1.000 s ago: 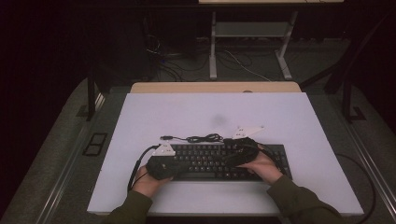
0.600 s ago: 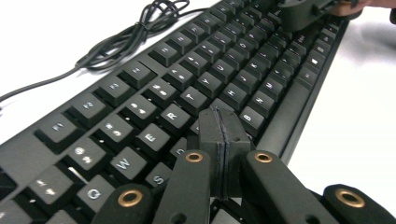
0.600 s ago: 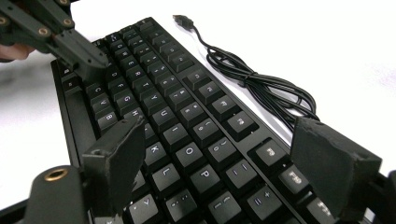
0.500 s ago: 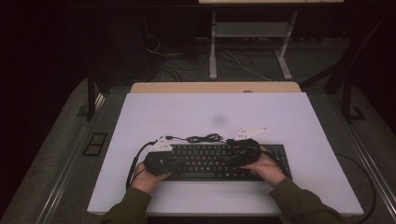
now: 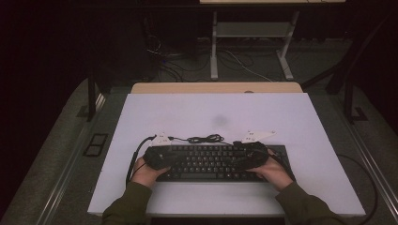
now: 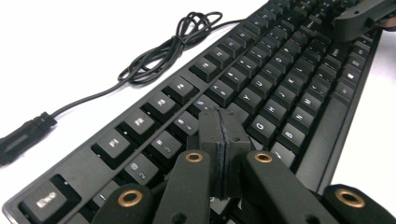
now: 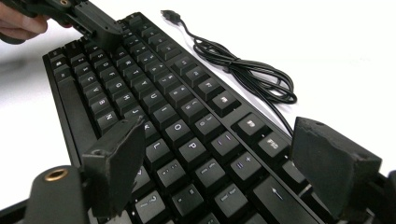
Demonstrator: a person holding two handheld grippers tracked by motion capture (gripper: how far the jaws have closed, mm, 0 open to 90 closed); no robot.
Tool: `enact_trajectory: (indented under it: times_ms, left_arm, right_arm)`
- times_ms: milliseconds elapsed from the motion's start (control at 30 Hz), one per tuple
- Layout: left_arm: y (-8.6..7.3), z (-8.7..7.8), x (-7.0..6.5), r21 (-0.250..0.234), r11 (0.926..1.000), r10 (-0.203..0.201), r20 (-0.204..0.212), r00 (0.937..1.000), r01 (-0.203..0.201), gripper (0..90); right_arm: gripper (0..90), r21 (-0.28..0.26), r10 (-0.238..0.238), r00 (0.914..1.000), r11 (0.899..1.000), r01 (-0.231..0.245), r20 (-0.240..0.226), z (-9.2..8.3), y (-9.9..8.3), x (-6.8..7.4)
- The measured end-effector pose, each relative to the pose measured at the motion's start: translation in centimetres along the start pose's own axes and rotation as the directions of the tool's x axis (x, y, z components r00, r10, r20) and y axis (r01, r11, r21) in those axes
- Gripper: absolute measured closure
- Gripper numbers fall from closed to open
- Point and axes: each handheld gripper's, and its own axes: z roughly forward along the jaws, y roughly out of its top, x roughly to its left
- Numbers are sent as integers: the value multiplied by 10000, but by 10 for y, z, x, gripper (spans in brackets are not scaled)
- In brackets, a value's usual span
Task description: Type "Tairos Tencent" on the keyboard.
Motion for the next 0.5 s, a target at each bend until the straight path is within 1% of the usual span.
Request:
enact_trajectory:
  times_ms: [200, 300, 500]
  left_arm:
    - [1, 3, 3, 38, 10000, -5, -10, 10000, 5, 888]
    - [1, 4, 4, 169, 9999, -26, -26, 10000, 26, 888]
    - [1, 5, 4, 195, 9998, -54, 1, 10000, 54, 888]
  right_arm:
    - [183, -10, 88, 9999, 10000, -88, 147, -4, -3, -1]
    - [183, 9, 172, 9996, 9999, -173, 210, -5, -4, -1]
    - [183, -32, 137, 9997, 9999, -137, 197, -6, -4, -2]
